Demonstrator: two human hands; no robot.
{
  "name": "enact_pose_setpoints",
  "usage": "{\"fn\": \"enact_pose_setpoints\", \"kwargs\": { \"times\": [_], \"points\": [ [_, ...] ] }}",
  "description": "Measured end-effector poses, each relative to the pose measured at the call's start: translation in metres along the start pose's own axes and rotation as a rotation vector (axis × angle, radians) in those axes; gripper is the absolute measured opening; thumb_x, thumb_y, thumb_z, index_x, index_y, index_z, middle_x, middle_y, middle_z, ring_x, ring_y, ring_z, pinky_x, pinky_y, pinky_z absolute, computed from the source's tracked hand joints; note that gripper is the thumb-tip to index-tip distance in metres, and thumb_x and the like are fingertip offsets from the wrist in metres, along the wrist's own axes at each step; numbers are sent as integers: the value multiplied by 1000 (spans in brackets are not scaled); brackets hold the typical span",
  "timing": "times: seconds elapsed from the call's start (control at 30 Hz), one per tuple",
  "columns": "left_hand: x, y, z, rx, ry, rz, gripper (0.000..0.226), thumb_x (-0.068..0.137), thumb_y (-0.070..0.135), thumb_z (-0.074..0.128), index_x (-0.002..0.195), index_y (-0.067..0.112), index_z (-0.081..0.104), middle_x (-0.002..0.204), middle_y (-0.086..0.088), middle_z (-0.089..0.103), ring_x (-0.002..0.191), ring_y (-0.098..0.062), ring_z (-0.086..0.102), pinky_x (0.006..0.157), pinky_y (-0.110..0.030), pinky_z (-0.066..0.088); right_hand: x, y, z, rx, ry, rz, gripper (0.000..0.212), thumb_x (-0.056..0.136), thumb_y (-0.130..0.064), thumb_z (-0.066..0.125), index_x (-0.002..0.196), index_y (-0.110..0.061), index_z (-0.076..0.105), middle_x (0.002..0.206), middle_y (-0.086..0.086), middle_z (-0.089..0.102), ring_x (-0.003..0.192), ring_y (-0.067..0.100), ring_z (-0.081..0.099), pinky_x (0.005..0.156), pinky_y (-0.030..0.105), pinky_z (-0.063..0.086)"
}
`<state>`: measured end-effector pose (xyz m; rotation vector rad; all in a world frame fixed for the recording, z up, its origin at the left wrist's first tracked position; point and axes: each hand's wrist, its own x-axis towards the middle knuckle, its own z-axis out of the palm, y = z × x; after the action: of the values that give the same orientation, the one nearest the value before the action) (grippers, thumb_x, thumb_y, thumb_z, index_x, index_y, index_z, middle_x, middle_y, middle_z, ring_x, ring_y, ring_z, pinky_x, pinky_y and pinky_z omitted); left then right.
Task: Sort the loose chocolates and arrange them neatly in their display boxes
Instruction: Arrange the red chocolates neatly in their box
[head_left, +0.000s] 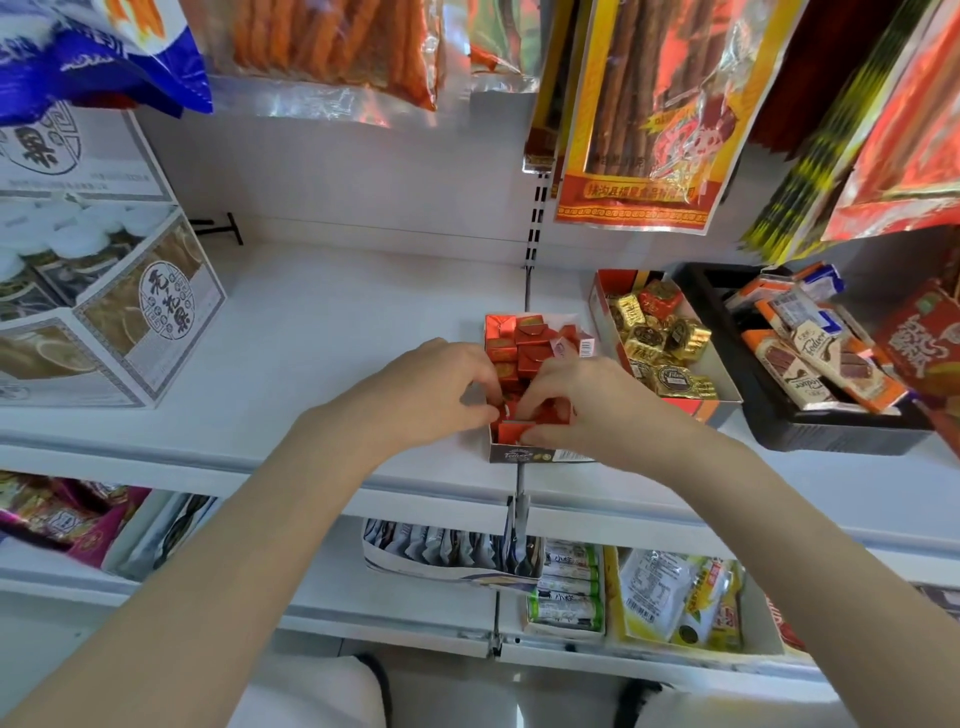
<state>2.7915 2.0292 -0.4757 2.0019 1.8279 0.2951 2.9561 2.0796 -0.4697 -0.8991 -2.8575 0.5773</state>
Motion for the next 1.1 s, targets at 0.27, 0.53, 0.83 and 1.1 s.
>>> {"fn": "enact_pose_setpoints", "kwargs": {
  "times": [0.27, 0.53, 0.83, 1.1],
  "points": [
    [2, 8, 5, -20, 121, 73, 22, 84, 19, 60, 103, 28, 65, 94, 17, 56, 88, -5, 37, 76, -20, 29, -22, 21, -39, 91, 115, 202, 14, 74, -15, 73, 86, -20, 67, 75, -17, 58, 68, -5, 55, 63, 9, 47],
    [13, 22, 14, 73, 146, 92, 25, 74, 31, 70, 99, 27, 63, 106, 4, 60, 93, -11, 38, 85, -31, 42, -24, 22, -19, -103, 146, 36, 14, 75, -6, 70, 87, -9, 64, 84, -3, 53, 73, 14, 56, 67, 19, 48],
    [12, 24, 13, 93, 103, 69, 30, 73, 26, 70, 100, 26, 57, 96, 6, 60, 95, -15, 48, 76, -28, 41, -26, 27, -25, -92, -5, 24, 5, 76, -17, 71, 81, -15, 70, 84, -7, 57, 68, -1, 50, 64, 8, 42],
    [11, 21, 11, 89, 72, 35, 31, 72, 25, 72, 98, 26, 57, 97, 6, 61, 96, -17, 51, 79, -29, 43, -16, 23, -19, -137, -67, 138, 7, 81, -19, 65, 88, -18, 64, 85, -5, 63, 78, 9, 55, 65, 12, 43]
  ]
}}
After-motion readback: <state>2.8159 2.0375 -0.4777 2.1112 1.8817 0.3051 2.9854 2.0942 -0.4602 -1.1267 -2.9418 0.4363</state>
